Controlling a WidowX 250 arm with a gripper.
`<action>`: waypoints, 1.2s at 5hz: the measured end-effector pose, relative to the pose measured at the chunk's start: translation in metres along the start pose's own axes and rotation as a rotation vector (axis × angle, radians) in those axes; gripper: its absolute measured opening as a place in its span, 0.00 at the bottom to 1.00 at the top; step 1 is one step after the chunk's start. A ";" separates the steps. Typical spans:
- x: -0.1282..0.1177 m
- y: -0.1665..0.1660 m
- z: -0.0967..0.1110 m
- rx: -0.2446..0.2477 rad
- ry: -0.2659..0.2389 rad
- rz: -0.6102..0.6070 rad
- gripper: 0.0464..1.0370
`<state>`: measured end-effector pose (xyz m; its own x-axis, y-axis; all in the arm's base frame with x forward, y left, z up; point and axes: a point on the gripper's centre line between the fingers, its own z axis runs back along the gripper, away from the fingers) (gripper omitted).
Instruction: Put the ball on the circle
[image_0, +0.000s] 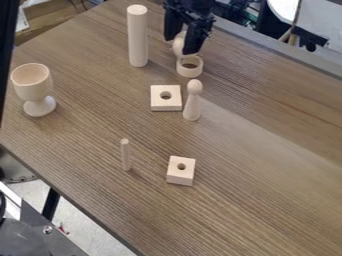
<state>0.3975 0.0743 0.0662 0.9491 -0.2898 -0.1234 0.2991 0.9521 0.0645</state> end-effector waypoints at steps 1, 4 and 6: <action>0.002 -0.003 0.000 0.004 -0.003 -0.009 0.69; 0.000 -0.007 -0.010 -0.015 0.044 -0.011 0.96; -0.001 -0.005 -0.004 0.001 0.034 -0.004 0.96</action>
<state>0.3946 0.0705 0.0619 0.9441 -0.2900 -0.1571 0.3029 0.9508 0.0653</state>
